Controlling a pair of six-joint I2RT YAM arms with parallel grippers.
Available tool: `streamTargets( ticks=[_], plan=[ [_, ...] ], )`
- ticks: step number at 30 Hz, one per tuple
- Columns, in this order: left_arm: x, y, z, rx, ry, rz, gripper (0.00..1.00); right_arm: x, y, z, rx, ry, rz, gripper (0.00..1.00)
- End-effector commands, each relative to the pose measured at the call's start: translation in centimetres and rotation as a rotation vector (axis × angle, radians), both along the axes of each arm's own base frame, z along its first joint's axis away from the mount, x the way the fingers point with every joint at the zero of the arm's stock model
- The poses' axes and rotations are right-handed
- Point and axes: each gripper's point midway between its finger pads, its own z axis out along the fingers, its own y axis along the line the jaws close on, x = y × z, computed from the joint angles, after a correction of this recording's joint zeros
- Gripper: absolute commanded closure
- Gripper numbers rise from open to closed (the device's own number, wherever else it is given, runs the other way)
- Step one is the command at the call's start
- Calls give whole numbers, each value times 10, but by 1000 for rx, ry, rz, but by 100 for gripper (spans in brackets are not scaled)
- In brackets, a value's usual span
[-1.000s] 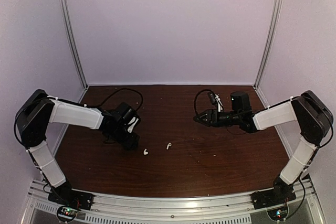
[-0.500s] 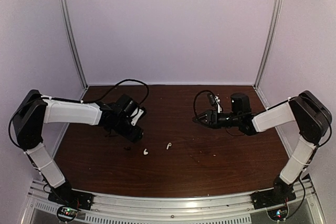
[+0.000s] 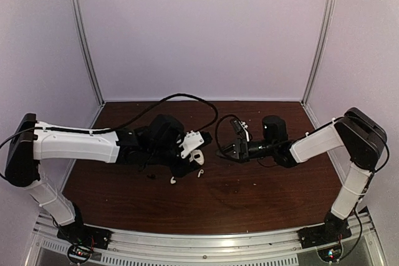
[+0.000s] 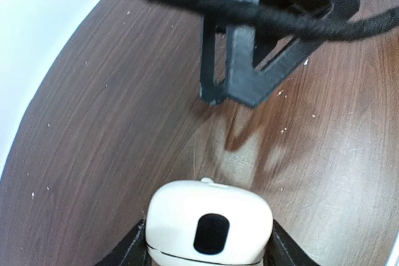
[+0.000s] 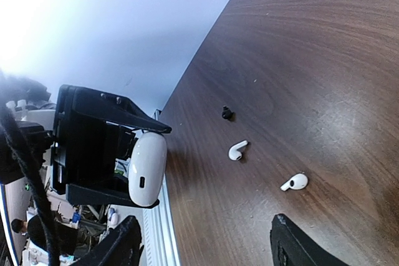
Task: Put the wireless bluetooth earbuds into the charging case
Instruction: Pass from the left arm to the right
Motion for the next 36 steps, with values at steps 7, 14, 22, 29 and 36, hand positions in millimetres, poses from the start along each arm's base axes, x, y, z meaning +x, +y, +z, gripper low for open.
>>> streamTargets(
  ticks=[7,14,22,29,36],
  plan=[
    [-30,-30,44,-79,-214,-244,61,-40,22,40,128,5,148,34],
    [-37,-30,37,-26,-240,-272,61,-53,30,45,105,-12,194,37],
    [-43,-29,32,17,-266,-298,62,-60,37,40,53,-27,218,45],
    [-44,-29,30,42,-281,-313,62,-65,43,31,5,-21,241,59],
    [-46,-30,28,59,-296,-321,62,-66,46,23,-34,-23,248,67]
  ],
)
